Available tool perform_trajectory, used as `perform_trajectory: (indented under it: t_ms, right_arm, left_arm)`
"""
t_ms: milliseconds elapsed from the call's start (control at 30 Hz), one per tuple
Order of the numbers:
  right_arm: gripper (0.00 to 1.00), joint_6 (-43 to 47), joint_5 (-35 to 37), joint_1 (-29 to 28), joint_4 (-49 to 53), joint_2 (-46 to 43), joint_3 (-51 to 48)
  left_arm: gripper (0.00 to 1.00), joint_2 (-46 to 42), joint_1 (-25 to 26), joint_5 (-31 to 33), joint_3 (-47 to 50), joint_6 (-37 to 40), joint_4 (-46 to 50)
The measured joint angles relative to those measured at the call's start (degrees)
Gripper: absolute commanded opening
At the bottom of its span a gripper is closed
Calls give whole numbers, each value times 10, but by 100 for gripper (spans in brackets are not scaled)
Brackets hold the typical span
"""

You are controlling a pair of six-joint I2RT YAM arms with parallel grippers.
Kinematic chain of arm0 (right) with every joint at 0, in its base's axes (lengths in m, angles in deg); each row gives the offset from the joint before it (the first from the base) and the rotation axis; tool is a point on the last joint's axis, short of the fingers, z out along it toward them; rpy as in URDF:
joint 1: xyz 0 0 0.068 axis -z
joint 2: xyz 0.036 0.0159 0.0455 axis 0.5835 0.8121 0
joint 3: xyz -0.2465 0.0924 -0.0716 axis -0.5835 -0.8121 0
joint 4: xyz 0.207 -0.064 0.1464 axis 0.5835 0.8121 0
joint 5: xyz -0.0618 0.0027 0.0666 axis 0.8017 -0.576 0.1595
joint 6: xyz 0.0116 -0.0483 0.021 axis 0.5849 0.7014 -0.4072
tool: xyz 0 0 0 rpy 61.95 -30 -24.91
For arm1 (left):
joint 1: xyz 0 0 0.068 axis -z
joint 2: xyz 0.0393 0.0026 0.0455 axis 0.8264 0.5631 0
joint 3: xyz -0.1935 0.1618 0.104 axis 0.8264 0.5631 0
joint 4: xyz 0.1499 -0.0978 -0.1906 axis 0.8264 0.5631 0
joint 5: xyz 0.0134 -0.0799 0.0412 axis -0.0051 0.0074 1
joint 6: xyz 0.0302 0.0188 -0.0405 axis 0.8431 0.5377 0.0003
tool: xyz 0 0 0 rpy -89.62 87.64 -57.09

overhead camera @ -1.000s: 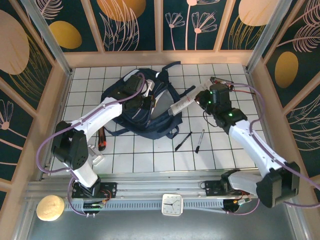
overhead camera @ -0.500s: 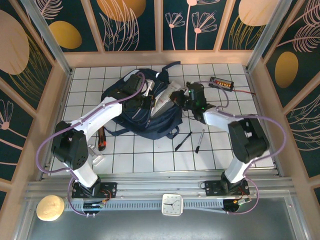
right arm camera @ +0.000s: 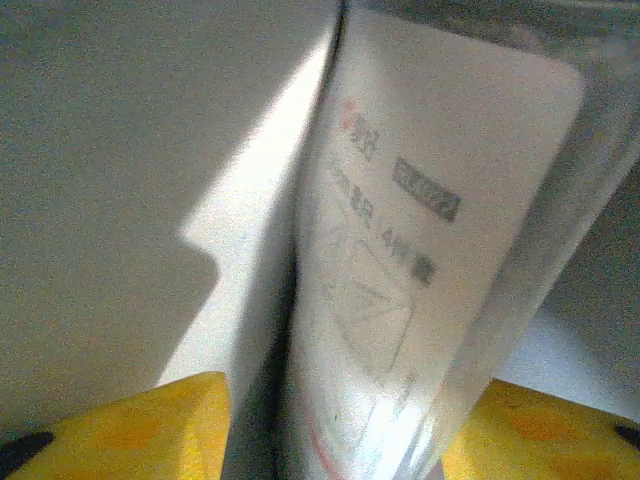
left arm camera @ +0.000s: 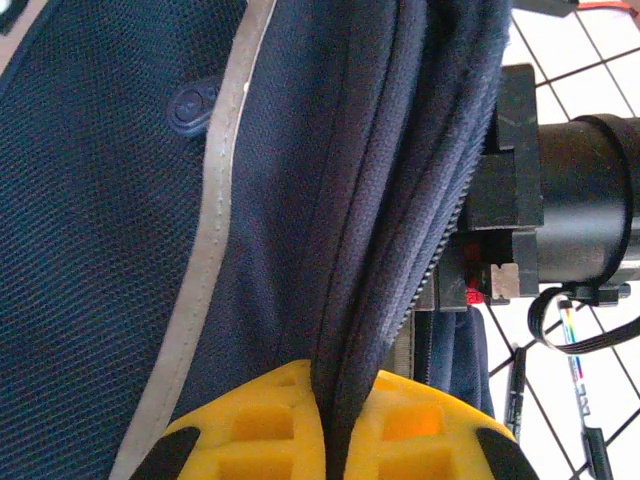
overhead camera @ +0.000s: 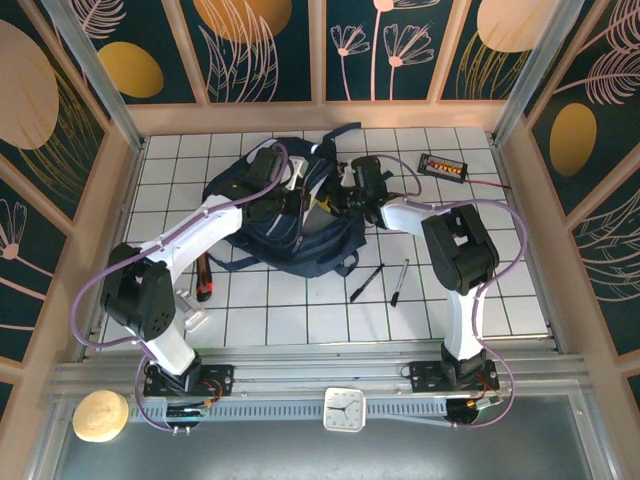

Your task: Pack books, pencil case, and school supplies into a backpack

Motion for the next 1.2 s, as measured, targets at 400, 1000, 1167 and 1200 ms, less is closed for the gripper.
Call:
perform_trajectory:
  t_ms: [400,1000,1167,1200]
  right_arm:
    - [72,72,97,12,257,-250,-65]
    - [72,61,143,-33,337,-266,-123]
    - [72,52,145,-47,334,-259,-116]
    - [72,51,145,-50,334,-259,-113]
  left_arm:
    - [45,2,1,-36,15,-22,-31]
    - [99,-304,-50,-16,381,-364,-123]
    - [96,-259,-59,-41,442,-448,-194]
    - [94,-245,-59,-47,442,-455,-211]
